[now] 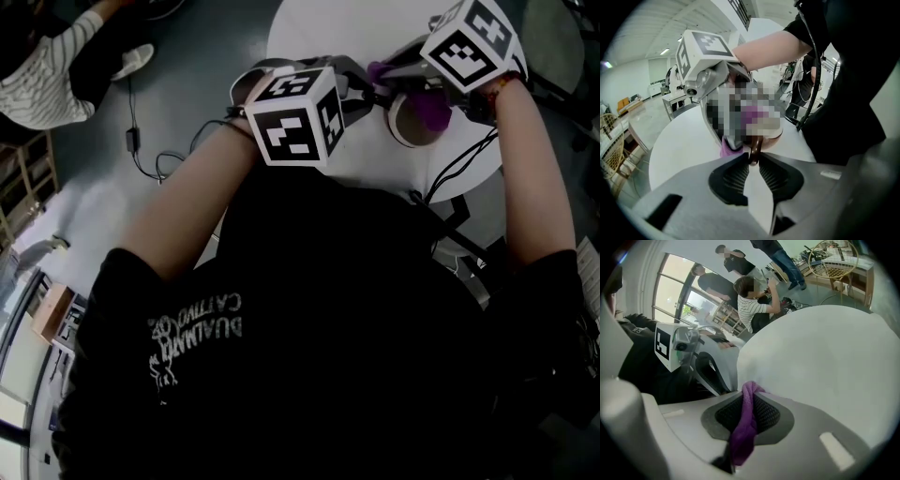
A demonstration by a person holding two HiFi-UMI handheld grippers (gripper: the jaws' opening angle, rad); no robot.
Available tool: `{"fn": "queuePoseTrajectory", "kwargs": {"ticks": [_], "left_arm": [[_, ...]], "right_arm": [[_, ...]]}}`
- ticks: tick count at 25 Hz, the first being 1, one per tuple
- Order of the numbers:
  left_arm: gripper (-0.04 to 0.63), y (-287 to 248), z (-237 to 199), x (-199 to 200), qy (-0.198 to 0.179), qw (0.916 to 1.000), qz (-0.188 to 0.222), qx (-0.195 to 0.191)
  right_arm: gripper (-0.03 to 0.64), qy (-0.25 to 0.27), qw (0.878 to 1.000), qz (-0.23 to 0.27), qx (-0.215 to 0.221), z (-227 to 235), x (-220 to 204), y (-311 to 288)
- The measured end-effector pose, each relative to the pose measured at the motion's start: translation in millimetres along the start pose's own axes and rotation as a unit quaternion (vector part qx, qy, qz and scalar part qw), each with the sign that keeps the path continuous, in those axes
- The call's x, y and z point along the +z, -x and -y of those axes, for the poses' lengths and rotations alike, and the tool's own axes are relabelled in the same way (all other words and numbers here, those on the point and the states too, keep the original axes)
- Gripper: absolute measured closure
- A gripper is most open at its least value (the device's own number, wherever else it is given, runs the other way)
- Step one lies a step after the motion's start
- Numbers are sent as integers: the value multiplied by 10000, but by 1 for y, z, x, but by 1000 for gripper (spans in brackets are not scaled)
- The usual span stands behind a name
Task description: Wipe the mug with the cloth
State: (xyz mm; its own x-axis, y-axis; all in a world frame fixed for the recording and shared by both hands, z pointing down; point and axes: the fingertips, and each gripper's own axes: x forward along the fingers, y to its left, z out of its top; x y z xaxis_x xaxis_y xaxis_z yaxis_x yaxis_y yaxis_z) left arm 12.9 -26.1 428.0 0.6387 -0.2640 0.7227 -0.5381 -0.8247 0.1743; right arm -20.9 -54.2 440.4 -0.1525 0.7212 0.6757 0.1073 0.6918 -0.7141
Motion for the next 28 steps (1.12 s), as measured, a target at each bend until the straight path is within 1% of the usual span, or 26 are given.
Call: {"fn": "queuePoseTrajectory", "kwargs": {"ticks": [4, 9, 11, 13, 16, 19, 23, 28], "left_arm": [[528, 8, -2, -2, 192, 9997, 34, 164], [529, 4, -1, -1, 267, 9990, -4, 353], [529, 4, -1, -1, 242, 9989, -59, 402], [529, 5, -2, 0, 219, 9986, -117, 456], [531, 6, -2, 0, 215, 9981, -171, 553], [531, 4, -1, 1, 190, 9975, -226, 638], [532, 3, 0, 2, 105, 9970, -337, 695], [532, 8, 2, -2, 159, 9962, -331, 788]], "right_arm": [[560, 112, 9998, 165, -74, -3, 8, 2], [560, 279, 9979, 281, -521, 2, 5, 4], [560, 195, 9973, 277, -648, 4, 3, 7], [560, 5, 9970, 291, -722, 7, 3, 11], [560, -305, 9962, 306, -759, 9, -2, 15], [560, -453, 9959, 273, -733, 10, -10, 18], [560, -342, 9966, 328, -677, 10, -9, 20], [560, -481, 9955, 387, -719, 11, -8, 24]]}}
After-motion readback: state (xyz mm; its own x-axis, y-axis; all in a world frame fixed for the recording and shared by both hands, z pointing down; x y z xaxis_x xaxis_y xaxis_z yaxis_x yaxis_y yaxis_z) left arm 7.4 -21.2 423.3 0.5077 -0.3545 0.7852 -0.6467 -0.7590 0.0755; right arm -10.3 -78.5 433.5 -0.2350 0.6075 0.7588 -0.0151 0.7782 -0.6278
